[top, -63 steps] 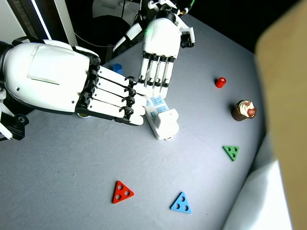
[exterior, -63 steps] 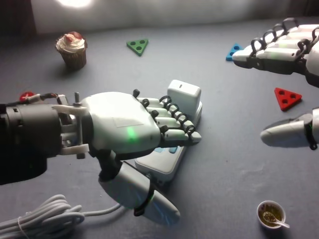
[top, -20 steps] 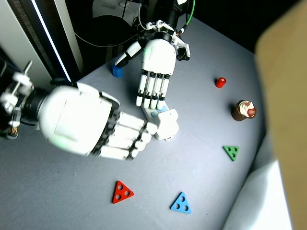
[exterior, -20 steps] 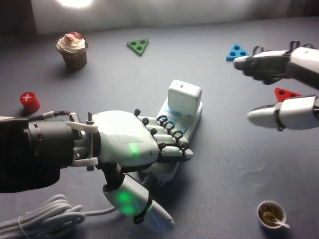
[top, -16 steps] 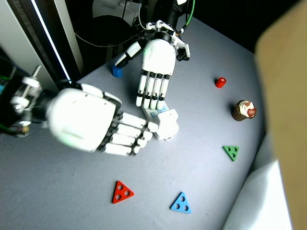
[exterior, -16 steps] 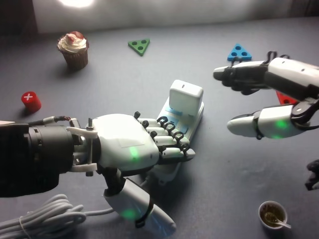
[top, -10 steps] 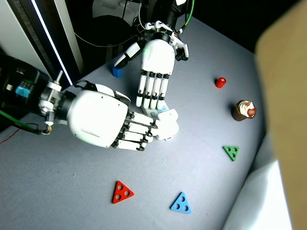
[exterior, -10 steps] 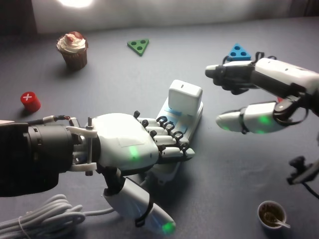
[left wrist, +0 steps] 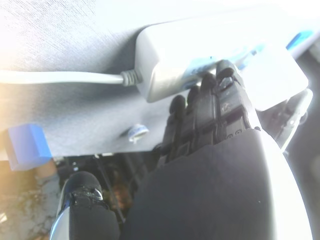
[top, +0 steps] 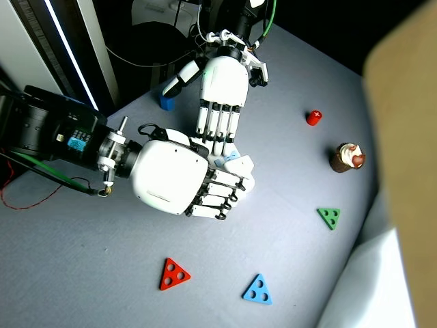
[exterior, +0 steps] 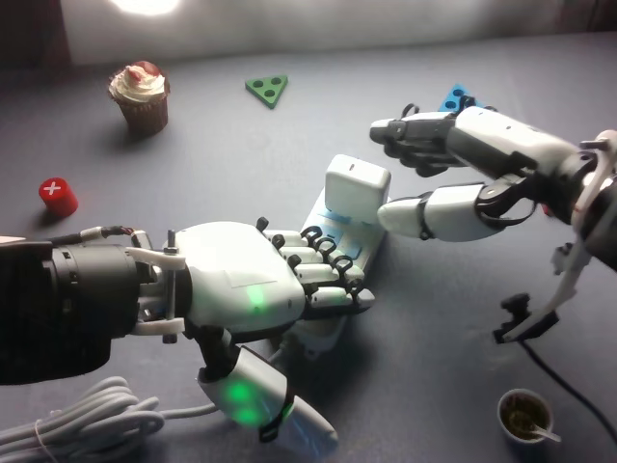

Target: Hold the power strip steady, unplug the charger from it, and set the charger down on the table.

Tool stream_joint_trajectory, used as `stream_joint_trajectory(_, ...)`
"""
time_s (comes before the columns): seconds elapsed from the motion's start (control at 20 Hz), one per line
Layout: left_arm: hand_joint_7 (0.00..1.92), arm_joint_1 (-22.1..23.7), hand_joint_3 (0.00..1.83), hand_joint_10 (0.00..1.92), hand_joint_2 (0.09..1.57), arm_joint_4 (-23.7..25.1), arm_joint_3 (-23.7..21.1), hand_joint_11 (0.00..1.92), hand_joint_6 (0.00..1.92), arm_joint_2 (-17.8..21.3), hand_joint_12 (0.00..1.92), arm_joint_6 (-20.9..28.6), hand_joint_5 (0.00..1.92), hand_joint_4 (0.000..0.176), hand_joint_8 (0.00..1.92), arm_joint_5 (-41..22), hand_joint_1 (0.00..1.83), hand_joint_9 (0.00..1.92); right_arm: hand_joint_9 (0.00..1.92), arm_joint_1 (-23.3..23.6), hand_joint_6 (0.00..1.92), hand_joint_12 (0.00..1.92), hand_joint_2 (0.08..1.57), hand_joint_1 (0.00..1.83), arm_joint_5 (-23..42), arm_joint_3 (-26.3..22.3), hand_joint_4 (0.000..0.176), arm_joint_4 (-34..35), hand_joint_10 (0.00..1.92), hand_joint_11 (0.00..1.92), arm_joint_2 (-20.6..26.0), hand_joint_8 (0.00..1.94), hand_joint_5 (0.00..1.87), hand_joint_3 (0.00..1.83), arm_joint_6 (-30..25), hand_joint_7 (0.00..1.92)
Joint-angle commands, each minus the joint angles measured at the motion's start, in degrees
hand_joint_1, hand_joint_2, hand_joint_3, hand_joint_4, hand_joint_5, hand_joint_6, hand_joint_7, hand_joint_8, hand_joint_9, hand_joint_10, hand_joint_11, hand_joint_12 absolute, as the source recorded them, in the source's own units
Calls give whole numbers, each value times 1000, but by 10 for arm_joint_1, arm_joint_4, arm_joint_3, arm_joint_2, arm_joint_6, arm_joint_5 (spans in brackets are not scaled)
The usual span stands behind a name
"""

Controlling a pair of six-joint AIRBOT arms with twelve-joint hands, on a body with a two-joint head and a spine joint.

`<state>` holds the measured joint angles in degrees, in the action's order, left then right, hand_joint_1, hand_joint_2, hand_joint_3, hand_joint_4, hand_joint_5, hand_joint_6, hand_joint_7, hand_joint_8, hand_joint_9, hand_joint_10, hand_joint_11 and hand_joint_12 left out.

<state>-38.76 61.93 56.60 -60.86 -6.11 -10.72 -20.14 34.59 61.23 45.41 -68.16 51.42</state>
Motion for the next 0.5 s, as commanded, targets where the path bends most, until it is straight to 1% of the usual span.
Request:
stream_joint_trajectory(0.0, 93, -1, 1, 11, 918, -3, -2, 114, 6, -2, 48, 3, 71, 0, 7, -16, 0, 93, 453, 6, 1, 555, 1111, 1026, 59, 2, 0, -15, 1, 309, 3, 0, 361, 6, -4, 410)
stream_joint_trajectory(0.2, 96, -3, 1, 10, 918, -3, -4, 129, 4, -2, 52, 3, 71, 0, 6, -15, 0, 101, 464, -4, 0, 558, 1098, 1034, 63, 17, 0, -15, 4, 324, -15, 5, 360, 0, -3, 421)
stream_joint_trajectory(0.35, 119, -4, 0, 15, 916, -1, -5, 162, 11, -2, 63, 3, 94, 0, 12, -13, 0, 123, 477, -7, 3, 558, 1104, 1030, 66, 41, 0, -13, 5, 328, -34, 7, 374, 2, -2, 442)
stream_joint_trajectory(0.4, 122, -5, 1, 12, 917, 0, -4, 152, 10, -2, 57, 3, 98, 0, 11, -13, 0, 122, 470, -8, 0, 603, 1095, 1036, 66, 50, 0, -11, 0, 288, -42, 0, 348, 2, -2, 437)
stream_joint_trajectory(0.45, 110, -6, 3, 5, 922, -1, -4, 130, 2, -2, 46, 3, 80, 0, 4, -13, 0, 110, 495, -8, 4, 617, 1082, 1049, 66, 55, 0, -9, 8, 295, -46, 8, 359, 0, -2, 462)
